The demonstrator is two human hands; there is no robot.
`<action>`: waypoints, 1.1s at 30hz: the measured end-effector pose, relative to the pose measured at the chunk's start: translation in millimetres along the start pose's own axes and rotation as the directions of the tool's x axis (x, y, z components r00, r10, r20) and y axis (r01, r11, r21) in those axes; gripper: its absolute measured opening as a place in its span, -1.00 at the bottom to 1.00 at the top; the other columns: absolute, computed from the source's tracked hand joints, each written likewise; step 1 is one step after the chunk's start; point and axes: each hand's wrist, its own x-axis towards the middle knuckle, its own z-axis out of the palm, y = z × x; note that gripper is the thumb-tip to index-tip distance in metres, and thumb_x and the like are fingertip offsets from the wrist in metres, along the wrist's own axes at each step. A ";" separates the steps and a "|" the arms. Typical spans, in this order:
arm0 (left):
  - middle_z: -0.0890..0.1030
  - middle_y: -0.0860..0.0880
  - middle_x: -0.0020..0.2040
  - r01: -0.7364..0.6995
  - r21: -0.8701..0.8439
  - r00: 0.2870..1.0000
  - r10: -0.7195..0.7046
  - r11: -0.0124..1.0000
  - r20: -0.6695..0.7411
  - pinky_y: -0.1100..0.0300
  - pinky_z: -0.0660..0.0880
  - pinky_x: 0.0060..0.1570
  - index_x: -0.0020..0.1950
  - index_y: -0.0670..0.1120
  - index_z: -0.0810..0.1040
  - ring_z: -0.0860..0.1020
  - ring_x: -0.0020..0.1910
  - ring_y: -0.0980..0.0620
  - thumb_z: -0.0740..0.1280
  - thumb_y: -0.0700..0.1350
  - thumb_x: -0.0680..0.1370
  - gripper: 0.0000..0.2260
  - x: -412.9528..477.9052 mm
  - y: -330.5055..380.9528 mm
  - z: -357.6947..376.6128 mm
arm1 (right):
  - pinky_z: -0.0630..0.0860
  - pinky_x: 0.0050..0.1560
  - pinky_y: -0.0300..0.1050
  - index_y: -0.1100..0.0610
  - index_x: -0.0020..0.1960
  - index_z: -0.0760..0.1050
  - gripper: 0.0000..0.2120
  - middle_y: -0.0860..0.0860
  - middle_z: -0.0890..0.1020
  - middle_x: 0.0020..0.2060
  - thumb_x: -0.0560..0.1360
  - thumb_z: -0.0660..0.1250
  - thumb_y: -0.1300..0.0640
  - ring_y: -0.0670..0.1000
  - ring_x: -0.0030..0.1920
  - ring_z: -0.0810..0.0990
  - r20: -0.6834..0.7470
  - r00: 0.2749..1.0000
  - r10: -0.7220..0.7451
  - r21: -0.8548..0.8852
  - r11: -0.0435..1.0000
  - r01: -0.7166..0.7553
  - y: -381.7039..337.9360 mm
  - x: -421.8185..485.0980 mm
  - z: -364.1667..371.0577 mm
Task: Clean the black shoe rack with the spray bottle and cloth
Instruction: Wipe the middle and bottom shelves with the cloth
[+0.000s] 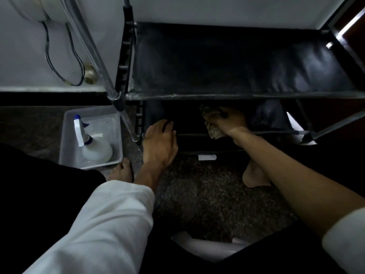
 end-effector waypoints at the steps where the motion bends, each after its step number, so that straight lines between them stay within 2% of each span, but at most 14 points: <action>1: 0.51 -0.19 0.34 0.011 0.018 1.000 -0.011 1.000 -0.010 -0.04 0.39 0.33 0.36 -0.18 0.51 0.47 0.30 -0.19 0.19 -0.09 0.64 -0.66 0.5 -1.7 0.9 | 0.55 0.01 -0.14 0.12 0.10 0.66 -0.81 -0.04 0.69 0.03 0.50 0.42 0.13 0.05 0.09 0.65 0.011 0.994 -0.107 -0.124 0.987 0.107 -5.7 3.8 10.3; 4: 0.48 -0.22 0.38 0.089 0.052 0.996 -0.088 0.995 -0.012 -0.03 0.35 0.35 0.38 -0.21 0.48 0.44 0.34 -0.22 0.16 -0.07 0.65 -0.63 3.3 -6.5 3.1 | 0.31 -0.12 -0.41 0.18 0.08 0.64 -0.82 0.11 0.68 0.07 0.52 0.36 0.16 0.10 0.10 0.62 -0.007 0.947 -0.320 -0.321 0.898 0.301 -21.7 15.3 39.8; 7: 0.43 -0.24 0.42 0.118 0.055 0.993 -0.119 0.991 0.020 0.00 0.30 0.38 0.42 -0.22 0.44 0.41 0.38 -0.21 0.13 -0.06 0.66 -0.61 3.4 -9.9 6.3 | 0.43 -0.09 -0.25 0.17 0.01 0.62 -0.86 0.11 0.68 0.05 0.56 0.35 0.11 0.10 0.07 0.63 -0.006 0.965 -0.261 -0.412 0.880 0.235 -26.2 26.3 65.9; 10: 0.40 -0.22 0.45 0.137 0.056 0.989 -0.140 0.989 0.042 0.03 0.30 0.40 0.45 -0.22 0.41 0.38 0.42 -0.17 0.10 -0.07 0.67 -0.60 4.1 -11.0 6.8 | 0.54 0.04 -0.11 0.16 0.06 0.63 -0.82 0.12 0.67 0.07 0.58 0.33 0.08 0.12 0.10 0.63 -0.063 0.976 -0.209 -0.465 0.871 0.157 -28.9 28.2 83.6; 12: 0.42 -0.20 0.44 0.175 0.038 0.983 -0.177 0.984 0.040 0.06 0.31 0.39 0.43 -0.22 0.42 0.39 0.42 -0.15 0.10 -0.09 0.66 -0.61 5.0 -11.6 6.3 | 0.55 0.06 -0.12 0.16 0.04 0.66 -0.81 0.09 0.70 0.05 0.58 0.32 0.09 0.10 0.09 0.64 -0.067 0.967 -0.244 -0.423 0.885 0.194 -35.2 25.3 94.6; 17: 0.47 -0.16 0.39 0.215 0.024 0.973 -0.216 0.976 0.080 0.07 0.36 0.32 0.33 -0.20 0.51 0.42 0.38 -0.12 0.17 -0.15 0.58 -0.65 4.7 -10.8 1.0 | 0.56 0.11 -0.02 0.10 0.03 0.70 -0.78 0.08 0.70 0.07 0.58 0.29 0.06 0.09 0.11 0.64 0.191 0.918 -0.348 -0.437 0.807 0.398 -61.6 18.3 119.2; 20: 0.48 -0.08 0.35 0.256 -0.005 0.962 -0.255 0.967 0.100 0.05 0.45 0.21 0.29 -0.14 0.54 0.45 0.33 -0.08 0.15 -0.12 0.56 -0.65 6.9 -9.0 -2.2 | 0.53 0.09 -0.14 0.11 0.02 0.69 -0.82 0.08 0.67 0.07 0.55 0.33 0.10 0.07 0.10 0.62 0.346 0.857 -0.382 -0.442 0.739 0.508 -55.7 16.1 103.7; 23: 0.42 -0.07 0.44 0.265 0.016 0.958 -0.265 0.964 0.106 0.10 0.36 0.33 0.32 -0.15 0.53 0.35 0.44 -0.04 0.14 -0.09 0.59 -0.64 7.6 -9.8 1.1 | 0.38 -0.01 -0.53 0.09 0.06 0.69 -0.75 -0.07 0.65 0.05 0.48 0.36 0.31 -0.16 0.06 0.56 0.387 0.840 -0.381 -0.413 0.742 0.527 -37.6 14.5 72.2; 24: 0.40 -0.08 0.47 0.269 0.020 0.957 -0.270 0.963 0.104 0.12 0.32 0.37 0.34 -0.16 0.52 0.32 0.47 -0.02 0.14 -0.09 0.60 -0.63 8.0 -10.3 1.5 | 0.39 -0.02 -0.53 0.09 0.07 0.70 -0.71 -0.11 0.65 0.03 0.47 0.35 0.36 -0.18 0.05 0.55 0.385 0.835 -0.392 -0.406 0.741 0.535 -31.8 17.3 63.0; 27: 0.36 -0.09 0.50 0.269 0.013 0.958 -0.269 0.963 0.096 0.12 0.28 0.42 0.38 -0.16 0.48 0.28 0.50 -0.02 0.13 -0.08 0.61 -0.61 7.6 -11.0 2.0 | 0.58 0.03 -0.12 0.12 0.00 0.69 -0.86 0.01 0.71 -0.01 0.54 0.36 0.24 -0.01 0.02 0.65 0.274 0.890 -0.365 -0.478 0.752 0.455 -21.5 33.1 53.7; 29: 0.35 -0.08 0.51 0.264 0.006 0.958 -0.263 0.965 0.110 0.12 0.27 0.45 0.41 -0.16 0.46 0.27 0.51 -0.01 0.12 -0.08 0.62 -0.60 8.1 -11.7 0.1 | 0.55 -0.04 -0.12 0.13 -0.09 0.64 -0.86 0.07 0.71 -0.06 0.59 0.35 0.13 -0.01 -0.06 0.63 0.126 0.928 -0.351 -0.455 0.811 0.368 -24.1 40.0 64.5; 30: 0.34 -0.09 0.51 0.258 0.006 0.959 -0.257 0.966 0.116 0.12 0.27 0.45 0.41 -0.16 0.46 0.27 0.51 -0.01 0.12 -0.08 0.62 -0.60 7.3 -11.9 -0.9 | 0.51 -0.02 -0.18 0.14 -0.04 0.66 -0.85 0.09 0.71 -0.02 0.60 0.34 0.12 -0.02 -0.03 0.62 0.061 0.933 -0.355 -0.406 0.845 0.348 -27.2 38.4 73.3; 31: 0.34 -0.09 0.51 0.252 0.005 0.961 -0.251 0.968 0.116 0.11 0.28 0.45 0.41 -0.17 0.46 0.27 0.51 -0.02 0.12 -0.08 0.62 -0.61 6.6 -12.4 -1.1 | 0.50 0.06 -0.21 0.17 0.03 0.66 -0.85 0.09 0.70 0.05 0.60 0.33 0.15 0.00 0.05 0.63 0.030 0.933 -0.360 -0.348 0.871 0.347 -31.1 35.9 82.5; 33: 0.34 -0.09 0.51 0.256 0.006 0.960 -0.254 0.967 0.119 0.09 0.30 0.43 0.40 -0.17 0.46 0.28 0.50 -0.02 0.12 -0.08 0.62 -0.61 6.4 -13.3 -1.2 | 0.53 0.21 -0.09 0.19 0.12 0.66 -0.81 0.10 0.69 0.13 0.58 0.32 0.21 0.06 0.16 0.64 0.069 0.929 -0.364 -0.280 0.887 0.368 -40.4 29.1 95.5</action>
